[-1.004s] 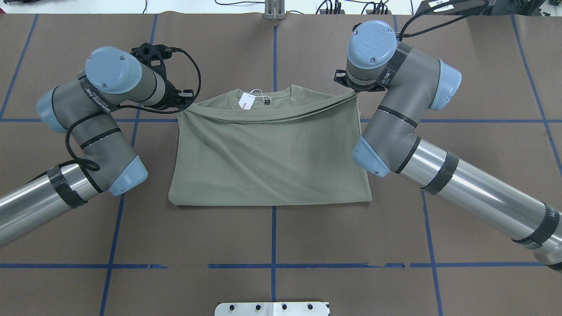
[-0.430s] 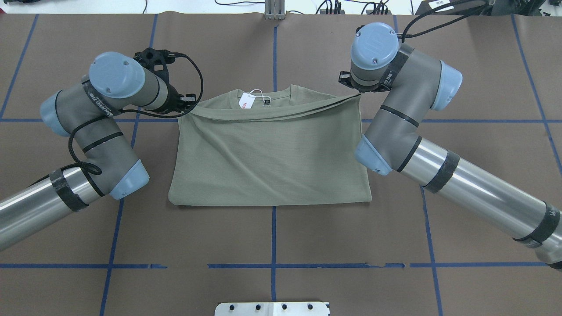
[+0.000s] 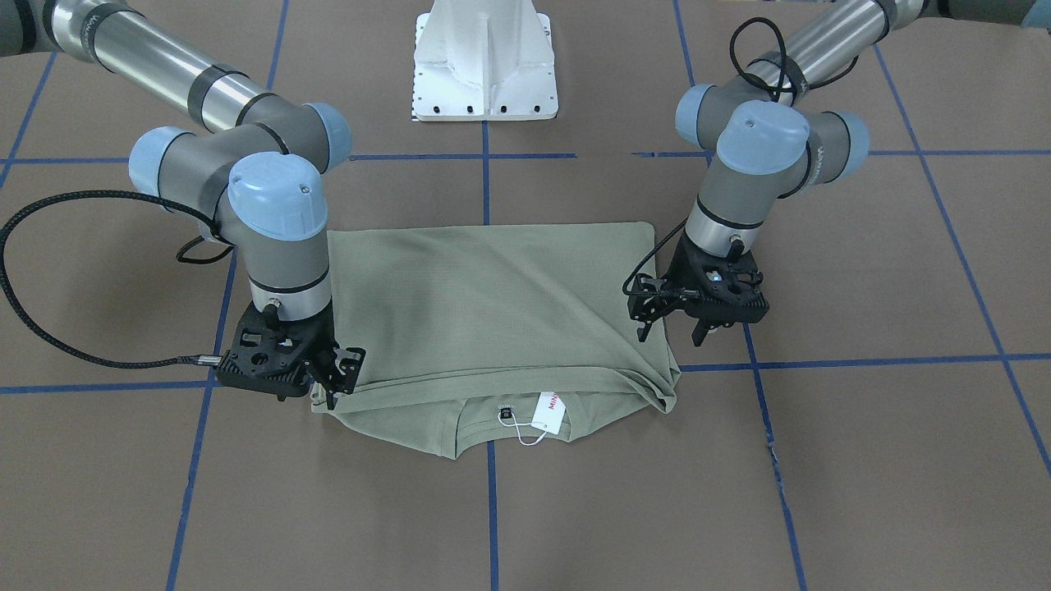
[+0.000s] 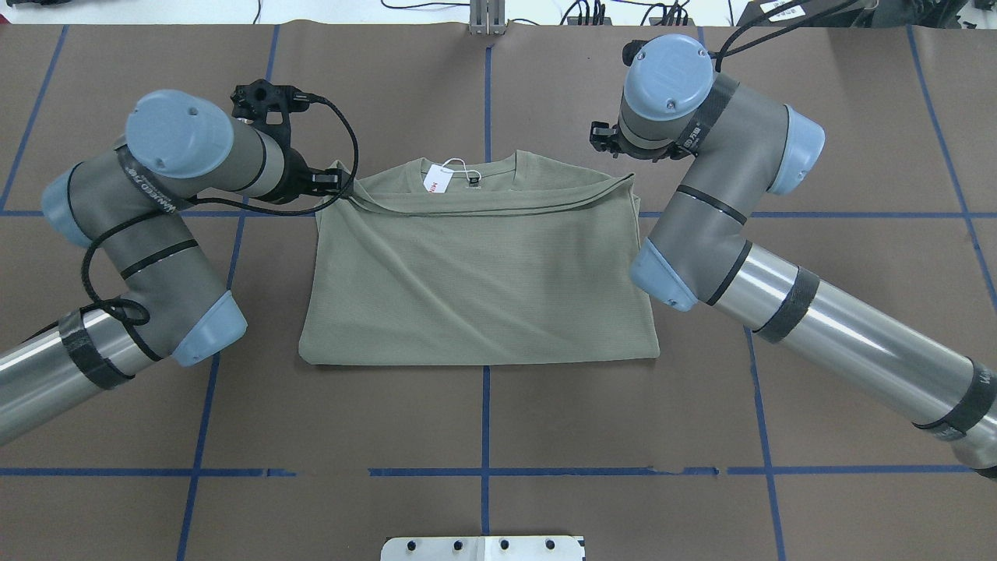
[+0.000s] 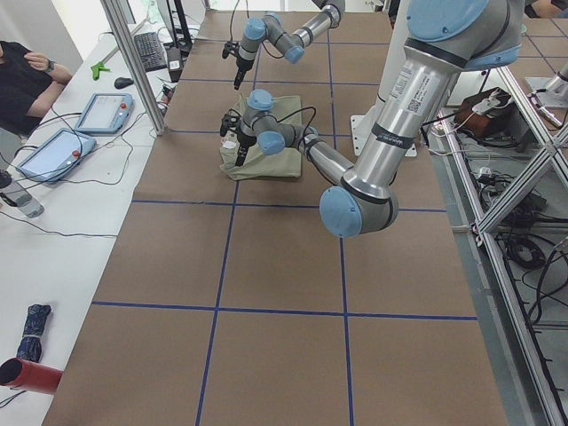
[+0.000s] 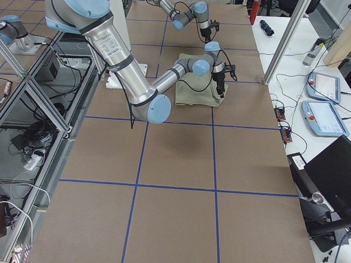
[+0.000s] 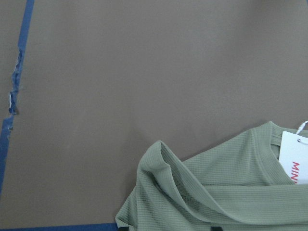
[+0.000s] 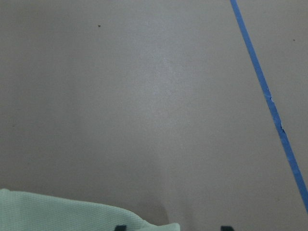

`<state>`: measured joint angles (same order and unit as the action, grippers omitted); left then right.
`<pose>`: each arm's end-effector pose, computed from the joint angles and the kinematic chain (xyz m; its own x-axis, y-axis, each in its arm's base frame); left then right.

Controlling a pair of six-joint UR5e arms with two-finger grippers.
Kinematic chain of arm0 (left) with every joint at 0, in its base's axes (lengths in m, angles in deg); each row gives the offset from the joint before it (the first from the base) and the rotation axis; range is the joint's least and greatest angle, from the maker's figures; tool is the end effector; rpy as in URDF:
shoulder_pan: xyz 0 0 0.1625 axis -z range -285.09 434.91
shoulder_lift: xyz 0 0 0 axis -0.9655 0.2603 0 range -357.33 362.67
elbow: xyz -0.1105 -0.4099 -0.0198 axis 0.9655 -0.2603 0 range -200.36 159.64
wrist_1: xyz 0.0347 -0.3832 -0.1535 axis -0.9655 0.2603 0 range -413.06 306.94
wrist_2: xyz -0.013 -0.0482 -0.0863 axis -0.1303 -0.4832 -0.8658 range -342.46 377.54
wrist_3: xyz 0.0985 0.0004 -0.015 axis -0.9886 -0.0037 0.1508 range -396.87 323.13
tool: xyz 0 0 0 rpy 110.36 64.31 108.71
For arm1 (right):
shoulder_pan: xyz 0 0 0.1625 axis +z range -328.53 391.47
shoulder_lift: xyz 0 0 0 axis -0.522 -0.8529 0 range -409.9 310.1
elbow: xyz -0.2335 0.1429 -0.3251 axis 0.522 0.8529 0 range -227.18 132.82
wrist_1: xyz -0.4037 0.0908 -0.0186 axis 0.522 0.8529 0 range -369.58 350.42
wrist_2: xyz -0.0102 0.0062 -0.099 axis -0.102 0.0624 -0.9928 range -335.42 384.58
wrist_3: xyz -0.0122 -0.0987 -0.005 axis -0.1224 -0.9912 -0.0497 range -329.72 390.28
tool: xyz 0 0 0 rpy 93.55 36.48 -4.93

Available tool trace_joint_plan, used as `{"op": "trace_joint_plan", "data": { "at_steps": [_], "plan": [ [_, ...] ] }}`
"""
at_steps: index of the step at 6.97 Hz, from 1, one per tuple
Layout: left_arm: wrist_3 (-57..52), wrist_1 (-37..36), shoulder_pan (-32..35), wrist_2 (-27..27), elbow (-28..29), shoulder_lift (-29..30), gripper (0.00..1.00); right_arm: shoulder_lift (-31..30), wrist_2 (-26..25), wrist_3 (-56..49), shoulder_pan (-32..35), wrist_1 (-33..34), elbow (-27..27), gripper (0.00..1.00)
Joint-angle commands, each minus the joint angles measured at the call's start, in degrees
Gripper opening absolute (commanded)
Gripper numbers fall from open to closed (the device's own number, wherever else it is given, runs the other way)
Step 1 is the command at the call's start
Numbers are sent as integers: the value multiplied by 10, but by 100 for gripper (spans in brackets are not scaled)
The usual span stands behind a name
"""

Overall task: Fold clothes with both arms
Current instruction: 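Release the hem and draw the left gripper back toward the robot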

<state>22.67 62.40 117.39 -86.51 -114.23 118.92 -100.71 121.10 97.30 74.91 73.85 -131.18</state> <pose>0.4156 -0.5284 0.3193 0.6166 0.1023 -0.7806 0.2259 0.9268 0.3000 -0.4510 -0.5952 0.2895 0.7601 0.1856 0.6228 -0.3626 0.9164 0.1694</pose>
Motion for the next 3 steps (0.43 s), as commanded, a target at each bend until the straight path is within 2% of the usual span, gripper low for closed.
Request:
{"op": "trace_joint_plan", "data": {
  "at_steps": [1, 2, 3],
  "plan": [
    [17, 21, -20, -13, -117, -109, 100, -14, 3, -4, 0, -1, -33, 100],
    [71, 94, -59, -2, -132, -160, 100, -14, 2, 0, 0, -1, -36, 100],
    [115, 132, -97, 39, -132, -188, 100, -15, 2, 0, 0, -1, -38, 100]
  ]
}}
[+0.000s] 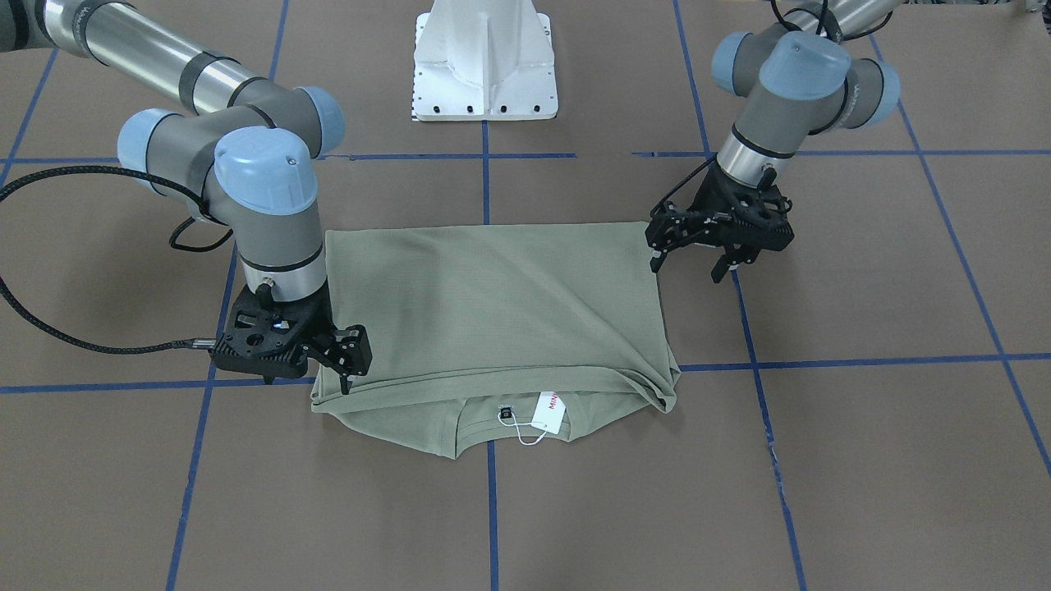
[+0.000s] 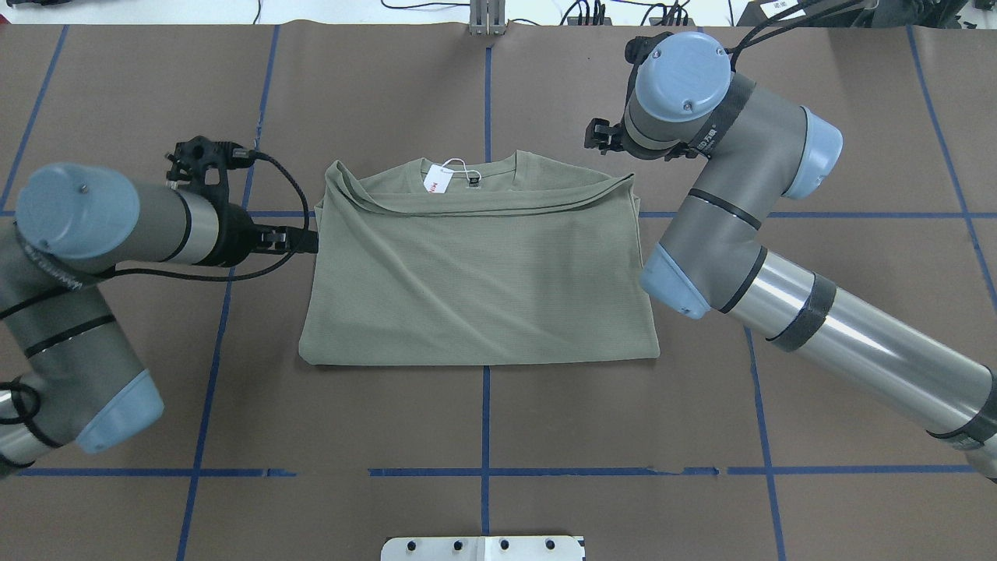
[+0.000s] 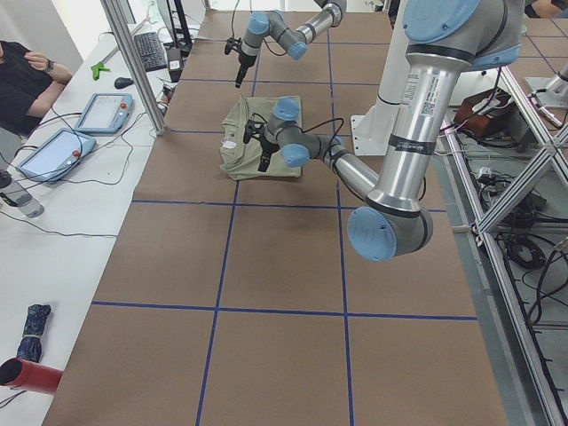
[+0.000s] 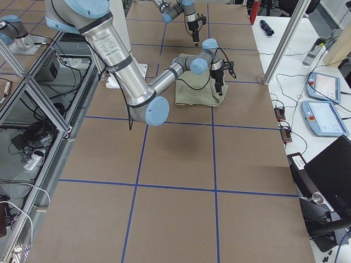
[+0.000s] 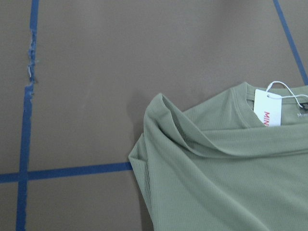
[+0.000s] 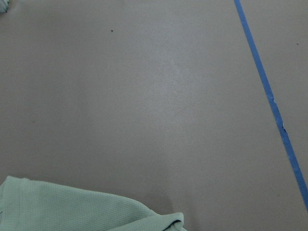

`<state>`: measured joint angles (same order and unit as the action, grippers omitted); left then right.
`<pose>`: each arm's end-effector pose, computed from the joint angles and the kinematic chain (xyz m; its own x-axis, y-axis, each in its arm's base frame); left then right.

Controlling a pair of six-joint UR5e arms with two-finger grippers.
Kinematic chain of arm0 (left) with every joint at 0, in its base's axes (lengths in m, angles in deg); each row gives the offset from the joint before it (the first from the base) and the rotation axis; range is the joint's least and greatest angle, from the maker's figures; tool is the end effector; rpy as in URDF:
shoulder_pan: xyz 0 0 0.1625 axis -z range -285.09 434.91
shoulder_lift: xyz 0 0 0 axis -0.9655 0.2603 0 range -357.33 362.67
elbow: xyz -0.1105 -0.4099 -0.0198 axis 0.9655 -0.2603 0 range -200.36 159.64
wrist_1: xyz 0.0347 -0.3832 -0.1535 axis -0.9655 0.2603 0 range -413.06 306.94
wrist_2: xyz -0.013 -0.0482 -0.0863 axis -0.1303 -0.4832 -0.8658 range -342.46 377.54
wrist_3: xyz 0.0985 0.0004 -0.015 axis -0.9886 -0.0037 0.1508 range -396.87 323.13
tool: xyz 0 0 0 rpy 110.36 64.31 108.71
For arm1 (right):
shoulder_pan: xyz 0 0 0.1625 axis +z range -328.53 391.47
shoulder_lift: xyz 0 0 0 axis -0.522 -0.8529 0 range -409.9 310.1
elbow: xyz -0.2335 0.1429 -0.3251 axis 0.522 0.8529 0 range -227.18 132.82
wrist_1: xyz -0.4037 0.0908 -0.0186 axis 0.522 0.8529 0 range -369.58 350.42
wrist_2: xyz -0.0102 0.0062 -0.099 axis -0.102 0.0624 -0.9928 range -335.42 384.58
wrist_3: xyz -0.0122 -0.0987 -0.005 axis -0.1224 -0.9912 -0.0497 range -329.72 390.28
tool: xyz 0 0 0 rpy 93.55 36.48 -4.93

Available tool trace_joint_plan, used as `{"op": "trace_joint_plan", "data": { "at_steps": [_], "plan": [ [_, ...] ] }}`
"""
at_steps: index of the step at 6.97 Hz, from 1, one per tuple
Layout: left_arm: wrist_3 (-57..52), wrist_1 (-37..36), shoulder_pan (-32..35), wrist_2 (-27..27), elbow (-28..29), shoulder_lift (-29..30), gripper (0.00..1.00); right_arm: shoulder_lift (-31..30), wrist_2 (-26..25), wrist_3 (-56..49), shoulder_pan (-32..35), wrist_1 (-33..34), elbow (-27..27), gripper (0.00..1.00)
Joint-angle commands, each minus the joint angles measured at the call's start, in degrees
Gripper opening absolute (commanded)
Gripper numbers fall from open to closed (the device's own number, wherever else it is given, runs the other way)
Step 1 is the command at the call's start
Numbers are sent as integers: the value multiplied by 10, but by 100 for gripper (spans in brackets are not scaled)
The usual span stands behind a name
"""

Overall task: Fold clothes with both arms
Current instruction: 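Release the hem and draw the left gripper back toward the robot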

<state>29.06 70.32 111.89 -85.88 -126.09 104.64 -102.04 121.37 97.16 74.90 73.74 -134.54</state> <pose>0.3879 -0.4299 0.3556 0.5252 0.1013 -0.8449 0.2284 0.9397 0.2546 -0.4404 -0.5843 0.2789 0.7427 0.1662 0.6486 -0.3629 0.9140 0.1814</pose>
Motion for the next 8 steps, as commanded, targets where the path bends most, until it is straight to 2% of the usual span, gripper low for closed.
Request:
{"op": "trace_joint_plan", "data": {
  "at_steps": [1, 2, 4, 8],
  "plan": [
    [103, 55, -78, 64, -11, -46, 90, -1, 0, 3, -1, 0, -4, 100],
    [138, 55, -104, 85, -11, -46, 81, -1, 0, 2, -1, 0, -4, 100],
    [152, 55, -126, 92, -4, -45, 60, -1, 0, 2, -1, 0, -4, 100],
    [155, 54, -138, 93, 0, -44, 57, -2, 0, 3, -1, 0, -4, 100]
  ]
}}
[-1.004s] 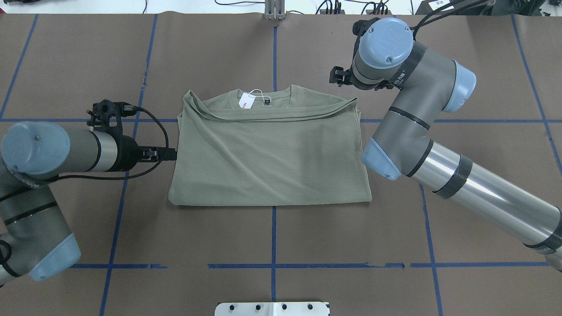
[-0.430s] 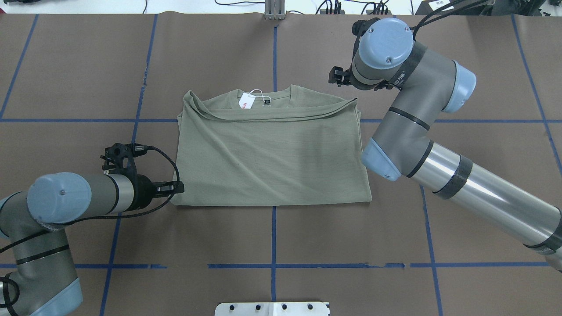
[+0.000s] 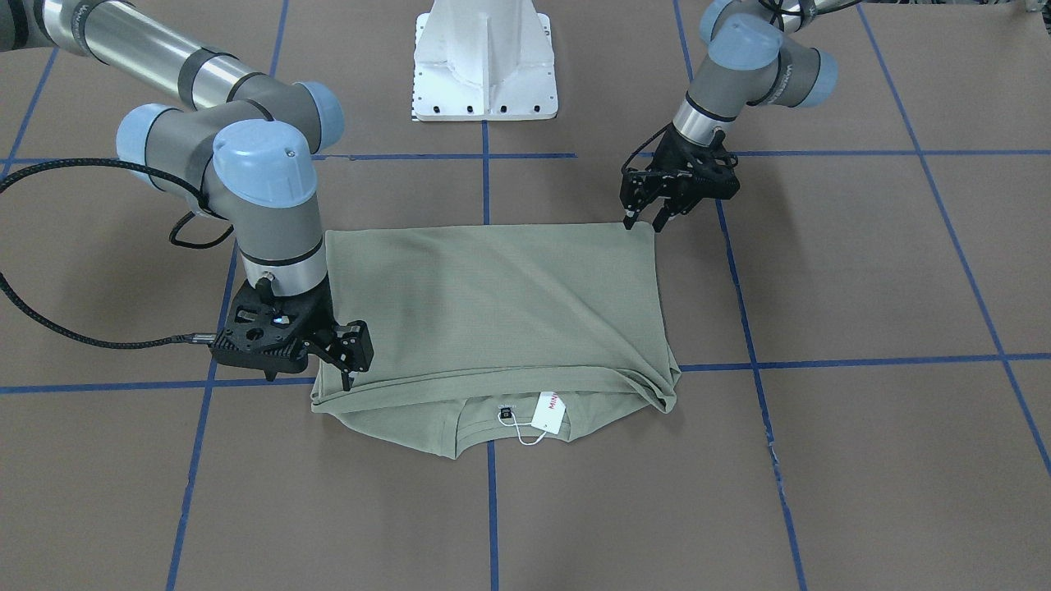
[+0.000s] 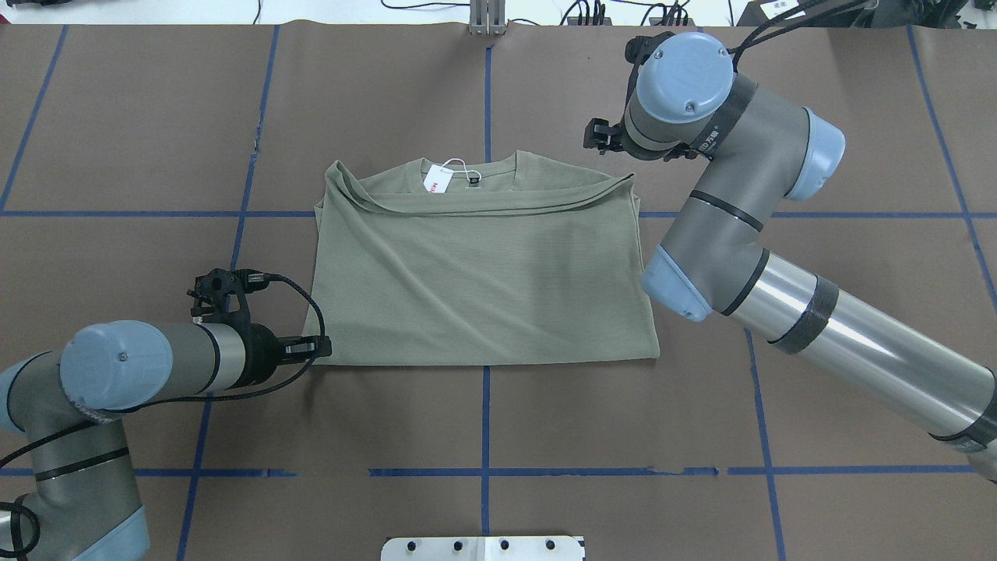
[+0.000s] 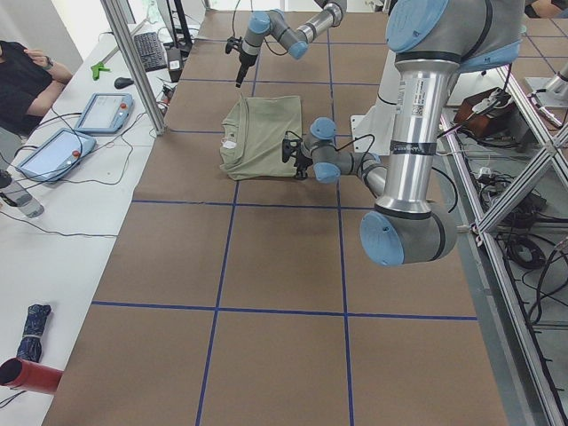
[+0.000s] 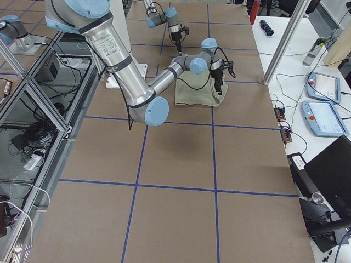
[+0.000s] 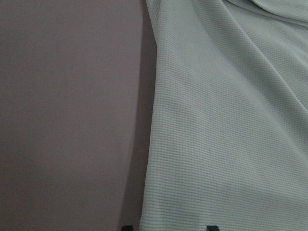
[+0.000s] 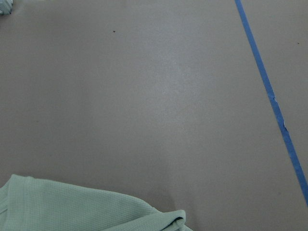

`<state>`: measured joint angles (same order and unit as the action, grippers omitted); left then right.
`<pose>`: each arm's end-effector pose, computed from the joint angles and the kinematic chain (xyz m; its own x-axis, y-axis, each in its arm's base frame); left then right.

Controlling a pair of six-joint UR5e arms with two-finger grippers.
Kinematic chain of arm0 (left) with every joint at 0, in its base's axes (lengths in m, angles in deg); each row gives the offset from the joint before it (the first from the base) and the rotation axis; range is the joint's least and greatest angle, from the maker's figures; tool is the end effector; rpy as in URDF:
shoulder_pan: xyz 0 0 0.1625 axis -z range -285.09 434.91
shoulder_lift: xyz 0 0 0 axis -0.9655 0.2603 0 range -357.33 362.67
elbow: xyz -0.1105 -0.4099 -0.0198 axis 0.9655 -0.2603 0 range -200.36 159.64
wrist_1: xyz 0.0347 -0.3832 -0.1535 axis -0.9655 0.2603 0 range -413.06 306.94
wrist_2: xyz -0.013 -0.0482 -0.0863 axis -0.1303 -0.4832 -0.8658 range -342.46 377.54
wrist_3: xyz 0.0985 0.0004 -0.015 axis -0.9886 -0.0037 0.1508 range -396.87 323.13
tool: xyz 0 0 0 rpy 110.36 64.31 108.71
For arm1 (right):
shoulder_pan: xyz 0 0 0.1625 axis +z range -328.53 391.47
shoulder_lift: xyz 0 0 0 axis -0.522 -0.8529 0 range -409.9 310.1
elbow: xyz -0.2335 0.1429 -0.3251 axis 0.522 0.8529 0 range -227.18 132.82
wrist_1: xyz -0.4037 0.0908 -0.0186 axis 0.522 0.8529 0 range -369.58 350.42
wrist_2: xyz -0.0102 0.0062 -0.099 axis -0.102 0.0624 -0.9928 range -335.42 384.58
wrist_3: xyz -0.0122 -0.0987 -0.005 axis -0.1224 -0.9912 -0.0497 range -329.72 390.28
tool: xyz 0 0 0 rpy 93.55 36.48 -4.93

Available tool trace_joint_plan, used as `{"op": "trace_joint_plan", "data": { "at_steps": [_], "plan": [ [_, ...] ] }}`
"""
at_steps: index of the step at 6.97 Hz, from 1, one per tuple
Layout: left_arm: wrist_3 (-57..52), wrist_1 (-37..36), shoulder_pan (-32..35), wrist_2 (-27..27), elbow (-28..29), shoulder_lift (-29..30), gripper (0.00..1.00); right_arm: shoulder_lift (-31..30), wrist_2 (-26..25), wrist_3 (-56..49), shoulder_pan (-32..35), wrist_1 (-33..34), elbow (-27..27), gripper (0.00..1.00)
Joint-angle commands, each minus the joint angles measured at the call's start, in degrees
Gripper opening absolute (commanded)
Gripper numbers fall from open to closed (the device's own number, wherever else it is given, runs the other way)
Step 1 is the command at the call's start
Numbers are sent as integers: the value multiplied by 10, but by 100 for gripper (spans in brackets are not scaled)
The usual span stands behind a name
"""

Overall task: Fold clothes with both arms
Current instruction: 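Grasp the folded shirt edge with the left gripper and drag it farther away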

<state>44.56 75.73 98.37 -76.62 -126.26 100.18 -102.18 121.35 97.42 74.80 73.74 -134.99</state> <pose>0.4543 -0.3345 0.3862 0.4735 -0.0433 -0.8797 0.2705 0.9577 0.0985 -0.4399 -0.5822 0.2770 0.7389 0.1667 0.6529 -0.3656 0.9131 0.1806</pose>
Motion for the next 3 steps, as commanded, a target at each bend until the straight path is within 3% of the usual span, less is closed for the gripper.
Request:
{"op": "trace_joint_plan", "data": {
  "at_steps": [1, 2, 3],
  "plan": [
    [0, 0, -3, 0, 4, 1, 52, 0, 0, 0, 0, 0, 0, 100],
    [1, 0, -3, 0, 4, 2, 35, -1, 0, 0, 0, 0, 0, 100],
    [1, 0, -3, -1, 4, 1, 3, -1, 0, 0, 0, 0, 0, 100]
  ]
}}
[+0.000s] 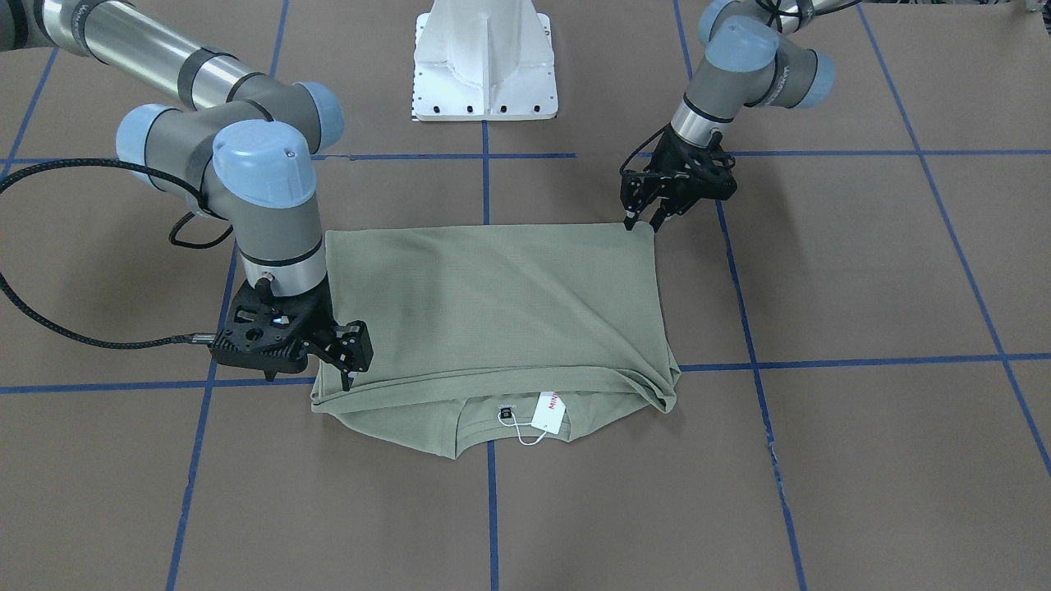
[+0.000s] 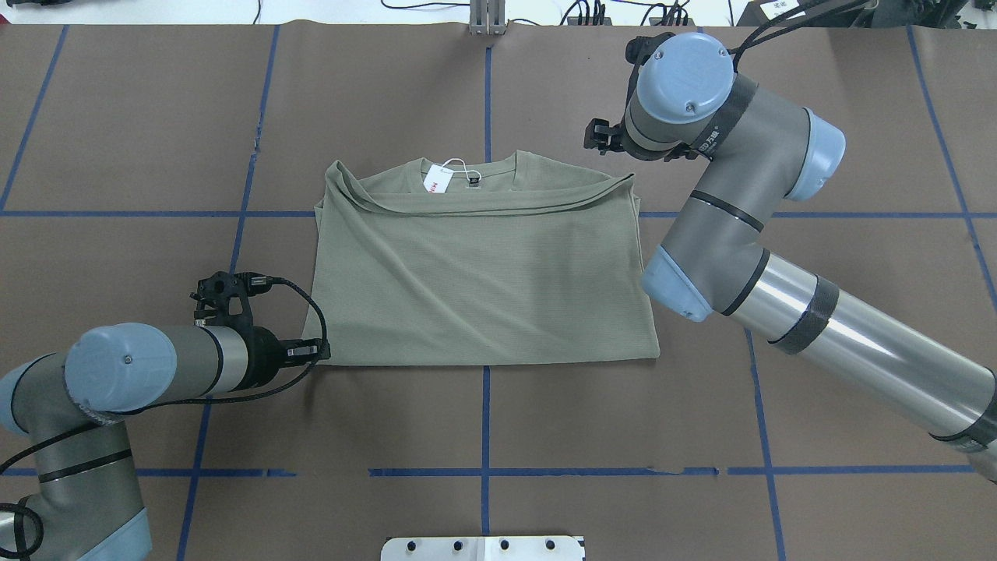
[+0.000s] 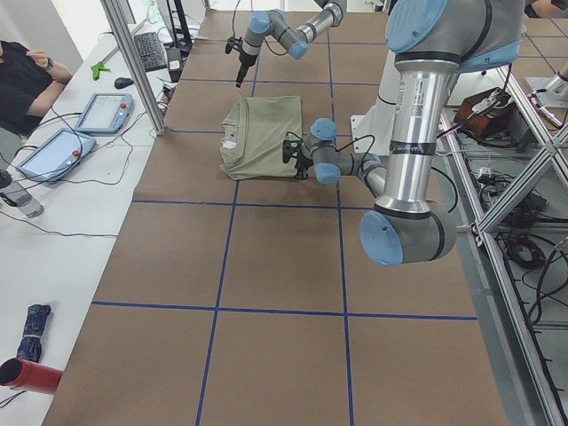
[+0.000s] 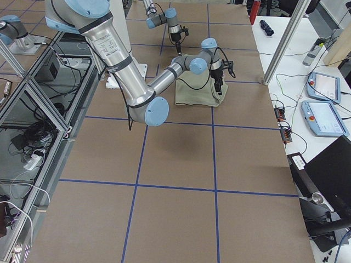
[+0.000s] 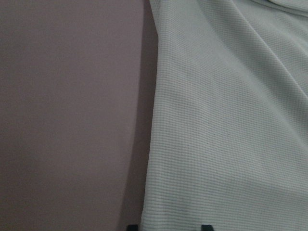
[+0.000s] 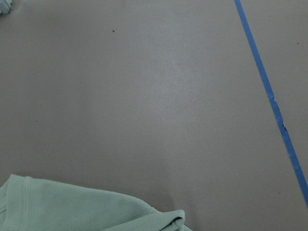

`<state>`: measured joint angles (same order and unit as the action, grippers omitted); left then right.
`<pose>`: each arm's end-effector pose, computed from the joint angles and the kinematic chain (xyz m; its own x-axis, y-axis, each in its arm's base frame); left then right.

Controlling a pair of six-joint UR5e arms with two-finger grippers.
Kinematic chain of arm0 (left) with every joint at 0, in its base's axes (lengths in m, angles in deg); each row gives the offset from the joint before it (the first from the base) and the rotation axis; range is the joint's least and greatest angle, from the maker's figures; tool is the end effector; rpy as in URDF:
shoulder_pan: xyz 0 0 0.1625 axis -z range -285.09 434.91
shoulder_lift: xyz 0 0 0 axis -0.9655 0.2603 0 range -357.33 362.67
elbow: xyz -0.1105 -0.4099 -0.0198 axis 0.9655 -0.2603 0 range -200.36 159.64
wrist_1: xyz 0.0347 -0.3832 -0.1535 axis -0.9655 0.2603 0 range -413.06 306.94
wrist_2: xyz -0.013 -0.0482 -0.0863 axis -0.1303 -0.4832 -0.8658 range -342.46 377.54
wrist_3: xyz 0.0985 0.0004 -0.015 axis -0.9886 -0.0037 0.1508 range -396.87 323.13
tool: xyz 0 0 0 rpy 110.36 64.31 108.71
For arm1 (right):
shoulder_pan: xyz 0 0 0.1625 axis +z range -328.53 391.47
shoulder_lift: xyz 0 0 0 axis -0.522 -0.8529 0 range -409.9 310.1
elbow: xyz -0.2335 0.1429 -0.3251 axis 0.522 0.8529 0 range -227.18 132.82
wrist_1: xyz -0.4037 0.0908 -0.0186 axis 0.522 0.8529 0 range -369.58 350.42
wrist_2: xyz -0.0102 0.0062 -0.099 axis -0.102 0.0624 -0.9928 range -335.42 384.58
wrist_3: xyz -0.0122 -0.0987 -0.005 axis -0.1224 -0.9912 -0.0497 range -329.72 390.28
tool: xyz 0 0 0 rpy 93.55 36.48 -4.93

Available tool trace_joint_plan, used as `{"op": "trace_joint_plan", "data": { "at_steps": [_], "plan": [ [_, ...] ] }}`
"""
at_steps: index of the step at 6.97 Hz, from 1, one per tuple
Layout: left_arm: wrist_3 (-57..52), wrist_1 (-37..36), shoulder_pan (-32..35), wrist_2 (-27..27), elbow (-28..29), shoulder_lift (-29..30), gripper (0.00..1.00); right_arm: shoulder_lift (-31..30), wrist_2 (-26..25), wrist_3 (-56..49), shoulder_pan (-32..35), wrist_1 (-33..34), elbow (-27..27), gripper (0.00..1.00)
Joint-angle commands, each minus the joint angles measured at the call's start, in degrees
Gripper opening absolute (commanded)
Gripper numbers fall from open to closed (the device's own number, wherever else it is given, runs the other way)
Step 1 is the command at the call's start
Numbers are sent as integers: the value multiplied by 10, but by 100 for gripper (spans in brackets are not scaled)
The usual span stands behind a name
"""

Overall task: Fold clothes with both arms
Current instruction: 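Grasp the folded shirt edge with the left gripper and drag it farther away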

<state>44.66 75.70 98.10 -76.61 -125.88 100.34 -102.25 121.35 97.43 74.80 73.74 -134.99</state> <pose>0.4576 -0.3331 0.3881 0.4768 -0.0443 -0.8779 0.2666 0.9590 0.0964 -0.4398 -0.5821 0.2779 0.7394 0.1674 0.6521 -0.3656 0.9132 0.1801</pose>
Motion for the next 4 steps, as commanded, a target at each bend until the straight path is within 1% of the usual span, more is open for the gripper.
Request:
{"op": "trace_joint_plan", "data": {
  "at_steps": [1, 3, 4],
  "plan": [
    [0, 0, 0, 0, 0, -3, 0, 0, 0, 0, 0, 0, 0, 100],
    [-9, -1, 5, -2, -1, -15, 0, 0, 0, 0, 0, 0, 0, 100],
    [-49, -1, 22, -2, -1, -26, 0, 0, 0, -1, 0, 0, 0, 100]
  ]
}}
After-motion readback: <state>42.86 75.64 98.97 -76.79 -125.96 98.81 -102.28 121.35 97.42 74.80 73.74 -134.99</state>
